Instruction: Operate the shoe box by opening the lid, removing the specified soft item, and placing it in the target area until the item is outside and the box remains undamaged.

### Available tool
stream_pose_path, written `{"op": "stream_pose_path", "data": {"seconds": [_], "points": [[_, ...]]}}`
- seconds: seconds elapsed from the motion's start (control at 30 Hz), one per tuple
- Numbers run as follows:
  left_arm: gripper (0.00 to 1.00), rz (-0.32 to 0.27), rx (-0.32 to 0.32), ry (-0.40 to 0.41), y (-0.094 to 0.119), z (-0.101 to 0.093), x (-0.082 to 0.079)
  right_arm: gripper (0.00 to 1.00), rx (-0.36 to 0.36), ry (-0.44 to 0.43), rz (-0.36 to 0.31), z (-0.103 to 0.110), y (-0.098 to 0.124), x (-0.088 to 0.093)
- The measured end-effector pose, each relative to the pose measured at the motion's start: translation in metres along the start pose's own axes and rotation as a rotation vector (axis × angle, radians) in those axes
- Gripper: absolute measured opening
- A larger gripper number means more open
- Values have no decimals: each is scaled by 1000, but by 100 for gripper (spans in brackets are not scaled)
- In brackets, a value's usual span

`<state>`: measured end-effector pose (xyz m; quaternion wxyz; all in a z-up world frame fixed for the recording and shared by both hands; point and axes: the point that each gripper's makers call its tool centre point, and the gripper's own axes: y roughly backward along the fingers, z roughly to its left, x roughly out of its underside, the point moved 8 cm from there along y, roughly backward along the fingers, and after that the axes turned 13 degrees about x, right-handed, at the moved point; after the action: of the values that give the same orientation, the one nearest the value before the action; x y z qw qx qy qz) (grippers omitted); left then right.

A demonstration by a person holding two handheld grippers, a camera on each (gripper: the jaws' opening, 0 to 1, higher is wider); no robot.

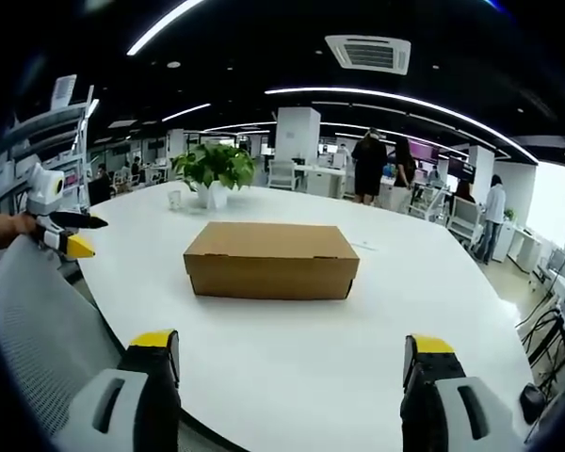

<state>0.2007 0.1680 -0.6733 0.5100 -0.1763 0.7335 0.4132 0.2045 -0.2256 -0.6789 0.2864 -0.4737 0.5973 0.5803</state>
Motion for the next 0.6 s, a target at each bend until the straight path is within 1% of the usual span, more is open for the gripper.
{"op": "stream_pose_path", "data": {"seconds": [0.3, 0.4, 0.43, 0.6], "points": [[100, 7, 12, 3, 1, -1, -1, 99, 3, -13, 4, -1, 1, 0], [100, 40, 21, -21, 0, -4, -2, 99, 0, -22, 9, -2, 2, 0], [100, 42, 22, -22, 0, -4, -2, 99, -1, -25, 8, -2, 2, 0], [100, 44, 29, 0, 0, -4, -5, 99, -8, -26, 12, -2, 2, 0]]}}
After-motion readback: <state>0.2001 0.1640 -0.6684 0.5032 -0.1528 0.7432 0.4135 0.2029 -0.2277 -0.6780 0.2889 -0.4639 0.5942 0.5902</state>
